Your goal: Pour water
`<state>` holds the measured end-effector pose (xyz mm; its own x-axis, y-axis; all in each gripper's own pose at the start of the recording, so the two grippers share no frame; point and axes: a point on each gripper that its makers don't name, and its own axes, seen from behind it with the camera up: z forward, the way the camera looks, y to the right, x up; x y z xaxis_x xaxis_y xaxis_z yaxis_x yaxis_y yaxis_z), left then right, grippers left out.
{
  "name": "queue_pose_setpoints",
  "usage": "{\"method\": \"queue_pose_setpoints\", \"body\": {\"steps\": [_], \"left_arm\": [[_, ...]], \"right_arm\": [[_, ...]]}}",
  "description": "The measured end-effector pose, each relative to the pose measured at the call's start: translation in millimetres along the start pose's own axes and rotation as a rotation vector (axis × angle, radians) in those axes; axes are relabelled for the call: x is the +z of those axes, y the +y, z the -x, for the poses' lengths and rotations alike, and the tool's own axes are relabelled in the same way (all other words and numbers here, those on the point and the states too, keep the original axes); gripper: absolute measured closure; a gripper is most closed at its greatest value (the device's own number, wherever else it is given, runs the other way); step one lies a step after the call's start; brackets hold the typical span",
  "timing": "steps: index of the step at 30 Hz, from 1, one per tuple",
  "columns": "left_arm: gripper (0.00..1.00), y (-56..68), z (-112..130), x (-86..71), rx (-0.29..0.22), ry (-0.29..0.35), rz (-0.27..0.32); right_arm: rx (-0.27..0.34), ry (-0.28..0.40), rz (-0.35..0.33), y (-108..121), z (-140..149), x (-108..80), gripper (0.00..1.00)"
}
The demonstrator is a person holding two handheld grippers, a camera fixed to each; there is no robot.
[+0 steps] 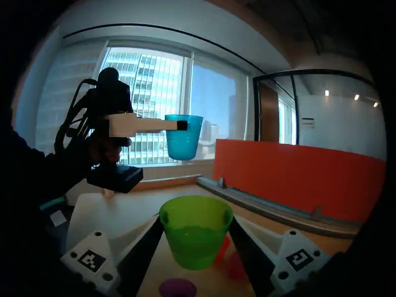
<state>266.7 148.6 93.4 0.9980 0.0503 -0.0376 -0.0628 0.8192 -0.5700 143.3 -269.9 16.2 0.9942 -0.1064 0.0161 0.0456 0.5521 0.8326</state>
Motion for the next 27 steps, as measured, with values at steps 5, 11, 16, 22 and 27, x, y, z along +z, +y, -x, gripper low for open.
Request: {"method": "queue_pose_setpoints", "body": {"steps": [5, 11, 16, 22, 27], "left_arm": [[0.13, -0.3, 16.3, -3.4, -0.007, -0.024, -0.002], [0.13, 0.4, 30.2, -6.4, -0.025, -0.037, 0.001], [0.13, 1.6, 41.5, -8.6, -0.031, -0.053, 0.002], [0.13, 5.9, 50.3, -10.8, -0.029, -0.06, 0.01], [0.13, 11.4, 56.0, -13.6, -0.034, -0.068, 0.023]], "right_arm": [[0.0, -0.007, 0.025, 11.3, -0.8, -12.5, 0.1], [-0.005, -0.013, 0.058, 25.6, -4.2, -27.4, 0.1], [-0.007, -0.022, 0.082, 35.3, -5.6, -39.4, 0.1], [-0.008, -0.023, 0.11, 45.6, -9.4, -52.8, 0.09], [-0.011, -0.028, 0.131, 52.5, -10.5, -63.7, 0.1]]}}
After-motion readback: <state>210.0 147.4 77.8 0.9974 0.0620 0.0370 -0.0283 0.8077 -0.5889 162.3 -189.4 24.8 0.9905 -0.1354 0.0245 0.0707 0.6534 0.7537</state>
